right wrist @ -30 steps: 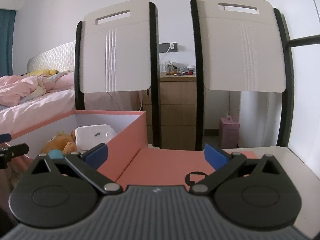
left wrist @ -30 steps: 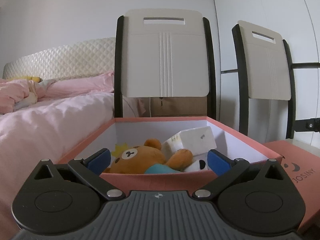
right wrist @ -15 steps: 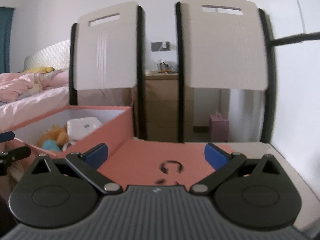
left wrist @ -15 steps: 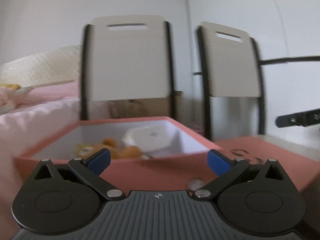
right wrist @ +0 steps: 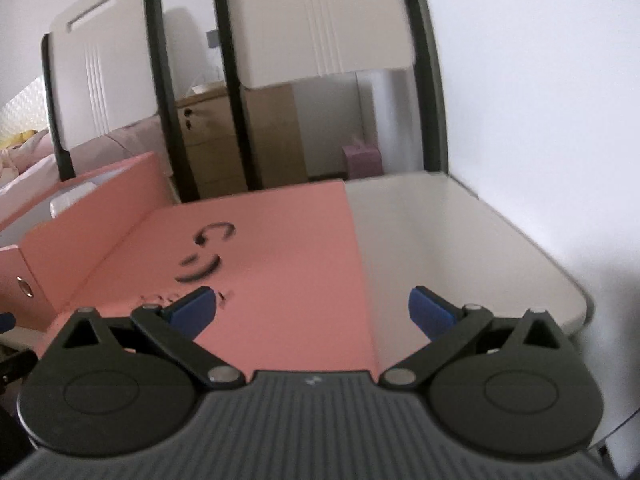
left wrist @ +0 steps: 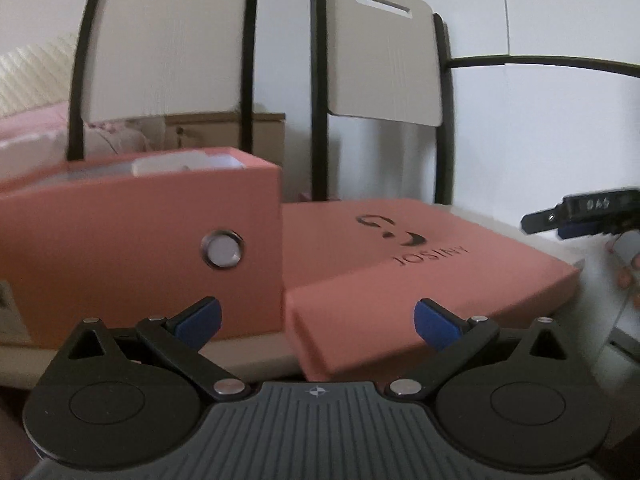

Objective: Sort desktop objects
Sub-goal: 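Move both grippers to opposite edges of the pink JOSINY lid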

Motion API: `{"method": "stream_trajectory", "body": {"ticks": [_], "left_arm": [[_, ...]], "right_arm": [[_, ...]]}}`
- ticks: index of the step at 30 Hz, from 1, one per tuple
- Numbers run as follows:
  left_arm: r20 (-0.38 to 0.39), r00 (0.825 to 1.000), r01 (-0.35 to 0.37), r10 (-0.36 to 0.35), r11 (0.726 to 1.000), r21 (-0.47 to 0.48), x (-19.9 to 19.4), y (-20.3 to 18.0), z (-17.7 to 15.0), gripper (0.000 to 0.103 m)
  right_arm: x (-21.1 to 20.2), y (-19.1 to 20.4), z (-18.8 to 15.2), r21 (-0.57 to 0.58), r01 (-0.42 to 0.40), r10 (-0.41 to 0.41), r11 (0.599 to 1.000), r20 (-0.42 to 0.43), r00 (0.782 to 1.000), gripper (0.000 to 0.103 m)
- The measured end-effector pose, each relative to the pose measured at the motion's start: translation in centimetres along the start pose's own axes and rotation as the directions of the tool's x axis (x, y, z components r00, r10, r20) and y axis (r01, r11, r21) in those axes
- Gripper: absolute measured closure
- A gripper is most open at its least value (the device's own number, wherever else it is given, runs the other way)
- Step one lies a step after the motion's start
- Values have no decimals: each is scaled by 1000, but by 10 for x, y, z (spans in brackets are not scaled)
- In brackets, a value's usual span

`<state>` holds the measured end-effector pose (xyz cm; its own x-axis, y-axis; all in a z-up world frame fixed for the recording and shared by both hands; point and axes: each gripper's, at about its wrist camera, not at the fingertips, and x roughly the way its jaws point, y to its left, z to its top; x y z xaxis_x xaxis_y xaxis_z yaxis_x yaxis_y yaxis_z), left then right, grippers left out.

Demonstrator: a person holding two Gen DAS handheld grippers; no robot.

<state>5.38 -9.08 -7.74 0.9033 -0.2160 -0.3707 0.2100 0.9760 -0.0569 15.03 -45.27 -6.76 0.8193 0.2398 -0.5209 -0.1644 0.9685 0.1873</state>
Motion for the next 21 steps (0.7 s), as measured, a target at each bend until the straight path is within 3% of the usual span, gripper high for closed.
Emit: {"method": "stream_trajectory", "body": {"ticks": [5,18,21], "left_arm": [[-57,997,41,-45,996,-77,12,3,-2,0],[-82,987,131,-138,988,-77,19,1,-1,0],[-87,984,153,-156,987,-39,14,-7,0,0]], "right_arm": [[7,-6,-7,20,-51,51,999,-6,999,0],[19,5,-8,17,-83,84,996,-48,995,0],[16,5,-8,12,-93,93,996,-54,994,0]]}}
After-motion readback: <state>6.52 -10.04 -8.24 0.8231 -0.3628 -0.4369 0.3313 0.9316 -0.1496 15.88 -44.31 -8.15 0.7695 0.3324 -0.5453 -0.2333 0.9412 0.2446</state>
